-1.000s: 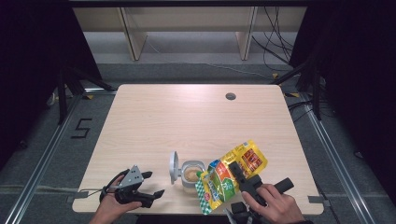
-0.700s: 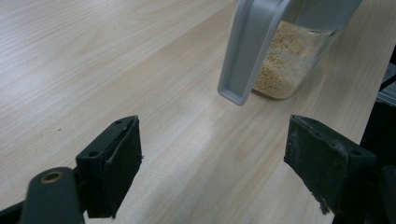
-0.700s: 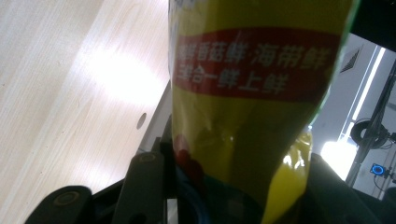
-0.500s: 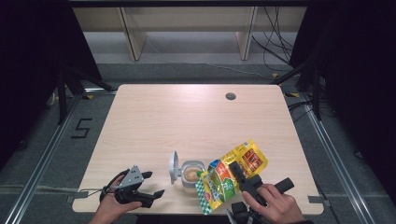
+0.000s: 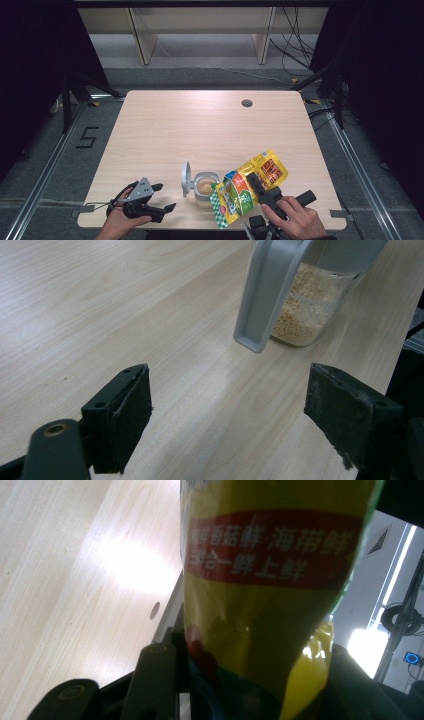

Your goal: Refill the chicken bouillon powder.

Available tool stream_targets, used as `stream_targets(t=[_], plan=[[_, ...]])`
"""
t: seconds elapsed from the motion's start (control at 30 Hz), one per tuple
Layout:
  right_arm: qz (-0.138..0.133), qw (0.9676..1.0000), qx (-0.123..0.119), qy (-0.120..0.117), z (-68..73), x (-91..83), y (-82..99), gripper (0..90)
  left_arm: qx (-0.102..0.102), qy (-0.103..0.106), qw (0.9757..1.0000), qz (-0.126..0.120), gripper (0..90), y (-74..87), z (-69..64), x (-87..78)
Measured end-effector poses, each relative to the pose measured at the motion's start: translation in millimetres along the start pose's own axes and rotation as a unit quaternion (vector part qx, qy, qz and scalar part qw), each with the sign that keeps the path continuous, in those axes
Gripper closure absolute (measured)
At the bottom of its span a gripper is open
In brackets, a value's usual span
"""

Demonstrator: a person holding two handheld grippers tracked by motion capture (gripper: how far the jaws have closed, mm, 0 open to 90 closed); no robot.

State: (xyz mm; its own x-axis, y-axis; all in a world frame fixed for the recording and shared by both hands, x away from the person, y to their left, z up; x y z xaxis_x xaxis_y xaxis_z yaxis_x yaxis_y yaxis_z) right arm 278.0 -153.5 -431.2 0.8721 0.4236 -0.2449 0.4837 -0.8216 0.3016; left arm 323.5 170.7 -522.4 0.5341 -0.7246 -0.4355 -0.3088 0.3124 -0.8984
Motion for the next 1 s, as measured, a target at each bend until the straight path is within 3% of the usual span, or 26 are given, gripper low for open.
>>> stream_targets(t=[0.23,0.27,0.4,0.43,0.47,0.5,0.57,0.63,0.67,0.7,0.77,0.83,0.9,0.97,1.0], plan=[[-0.01,0.9999,0.001,0.005,-0.7,0.9,1.4,62.9,0.006,-0.001,1.0,0.004,18.2,0.2,0.9,-0.6],[-0.017,0.9995,0.016,0.02,1.6,1.3,2.3,62.9,0.004,-0.001,1.0,0.003,18.2,0.2,0.6,-0.3],[-0.032,0.999,0.027,0.016,0.6,2.8,6.3,63.0,0.006,0.0,1.0,0.004,18.2,0.2,0.8,-0.4],[-0.032,0.9984,0.045,0.014,2.5,2.3,8.2,63.0,0.005,0.0,1.0,0.005,18.2,0.3,0.9,-0.2],[-0.036,0.9983,0.045,0.012,1.5,2.4,9.3,63.1,-0.003,0.002,1.0,0.0,18.2,0.1,-0.3,0.2],[-0.038,0.9968,0.067,0.02,4.3,3.0,9.6,63.1,0.0,0.0,1.0,0.0,18.2,0.0,0.1,0.0],[-0.043,0.9967,0.067,0.015,4.0,4.0,11.3,63.4,0.002,0.0,1.0,0.002,18.2,0.1,0.3,-0.2],[-0.041,0.9946,0.094,0.013,9.1,4.5,13.8,64.1,0.008,0.0,1.0,0.006,18.2,0.2,1.0,-0.8],[-0.043,0.996,0.078,0.012,7.9,5.3,14.7,64.4,0.008,0.0,1.0,0.006,18.2,0.2,1.0,-0.9],[-0.042,0.9947,0.093,0.018,10.6,5.6,15.5,64.6,0.007,0.0,1.0,0.006,18.2,0.3,1.0,-0.9],[-0.049,0.9953,0.083,0.009,8.6,5.8,16.8,64.8,0.0,0.0,1.0,0.0,18.2,0.1,0.1,0.0],[-0.044,0.9933,0.107,0.003,12.2,5.3,17.0,65.0,0.0,0.001,1.0,0.001,18.2,0.2,-0.1,0.1],[-0.058,0.9936,0.095,0.013,9.3,6.9,16.7,65.1,0.008,-0.001,0.9999,0.007,18.2,0.4,1.2,-0.5],[-0.058,0.9943,0.089,0.007,9.4,6.9,17.9,65.1,0.007,0.0,1.0,0.006,18.2,0.2,1.1,-1.1],[-0.054,0.9923,0.111,0.003,13.4,7.0,18.1,65.1,0.006,0.0,1.0,0.006,18.2,0.2,1.1,-1.1]])
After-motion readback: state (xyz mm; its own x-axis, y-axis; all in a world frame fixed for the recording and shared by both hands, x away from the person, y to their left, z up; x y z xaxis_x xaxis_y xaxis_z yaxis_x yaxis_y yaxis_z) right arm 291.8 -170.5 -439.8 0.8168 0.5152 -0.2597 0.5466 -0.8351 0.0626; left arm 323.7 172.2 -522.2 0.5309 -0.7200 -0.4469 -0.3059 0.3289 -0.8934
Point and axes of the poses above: each handheld gripper's, and its own axes: x roughly forward along the jaws, y roughly out of its underside, z roughly to its left, the point moved 4 cm from there along x, roughly forward along the jaws, and after that the axes turned 9 degrees about -z, right-handed, at the moved point
